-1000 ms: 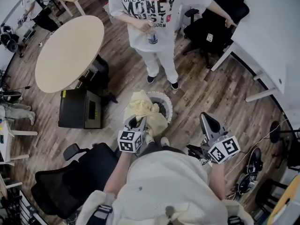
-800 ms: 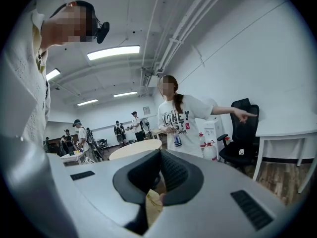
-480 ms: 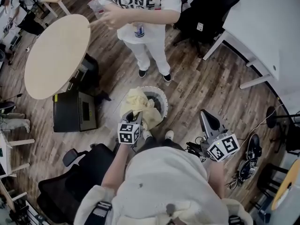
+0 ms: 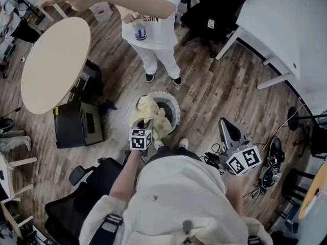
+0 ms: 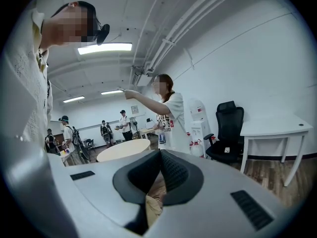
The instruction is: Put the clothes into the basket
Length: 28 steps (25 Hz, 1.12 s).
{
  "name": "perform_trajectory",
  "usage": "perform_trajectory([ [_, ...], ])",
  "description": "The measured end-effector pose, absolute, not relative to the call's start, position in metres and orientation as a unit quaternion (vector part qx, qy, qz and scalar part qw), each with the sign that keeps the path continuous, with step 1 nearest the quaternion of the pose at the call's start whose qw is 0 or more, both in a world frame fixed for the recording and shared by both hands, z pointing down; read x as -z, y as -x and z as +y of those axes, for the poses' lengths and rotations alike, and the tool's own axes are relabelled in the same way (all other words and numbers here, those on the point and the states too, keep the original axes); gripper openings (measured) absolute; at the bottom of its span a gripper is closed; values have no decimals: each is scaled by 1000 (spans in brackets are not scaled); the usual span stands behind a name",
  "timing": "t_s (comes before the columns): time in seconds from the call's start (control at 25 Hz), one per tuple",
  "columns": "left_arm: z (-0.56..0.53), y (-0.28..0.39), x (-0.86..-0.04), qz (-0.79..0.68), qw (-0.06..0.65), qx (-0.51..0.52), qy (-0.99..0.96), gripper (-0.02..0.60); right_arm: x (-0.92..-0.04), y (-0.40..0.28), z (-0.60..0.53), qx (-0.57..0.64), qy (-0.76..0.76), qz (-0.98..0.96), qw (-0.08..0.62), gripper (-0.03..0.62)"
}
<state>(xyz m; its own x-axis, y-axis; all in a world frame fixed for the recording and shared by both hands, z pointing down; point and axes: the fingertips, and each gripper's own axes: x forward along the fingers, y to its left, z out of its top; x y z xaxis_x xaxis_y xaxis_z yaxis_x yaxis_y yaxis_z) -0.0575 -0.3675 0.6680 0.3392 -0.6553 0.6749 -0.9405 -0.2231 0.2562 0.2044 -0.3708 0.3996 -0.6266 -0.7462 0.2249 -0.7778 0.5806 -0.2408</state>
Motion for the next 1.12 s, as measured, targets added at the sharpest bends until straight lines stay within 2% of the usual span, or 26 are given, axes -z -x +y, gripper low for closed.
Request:
perform_trajectory([
  [1.12,-402,27,-777,-439,350,-349,-750,107,-416,-226,-375,-172,-475,-861,57,8],
])
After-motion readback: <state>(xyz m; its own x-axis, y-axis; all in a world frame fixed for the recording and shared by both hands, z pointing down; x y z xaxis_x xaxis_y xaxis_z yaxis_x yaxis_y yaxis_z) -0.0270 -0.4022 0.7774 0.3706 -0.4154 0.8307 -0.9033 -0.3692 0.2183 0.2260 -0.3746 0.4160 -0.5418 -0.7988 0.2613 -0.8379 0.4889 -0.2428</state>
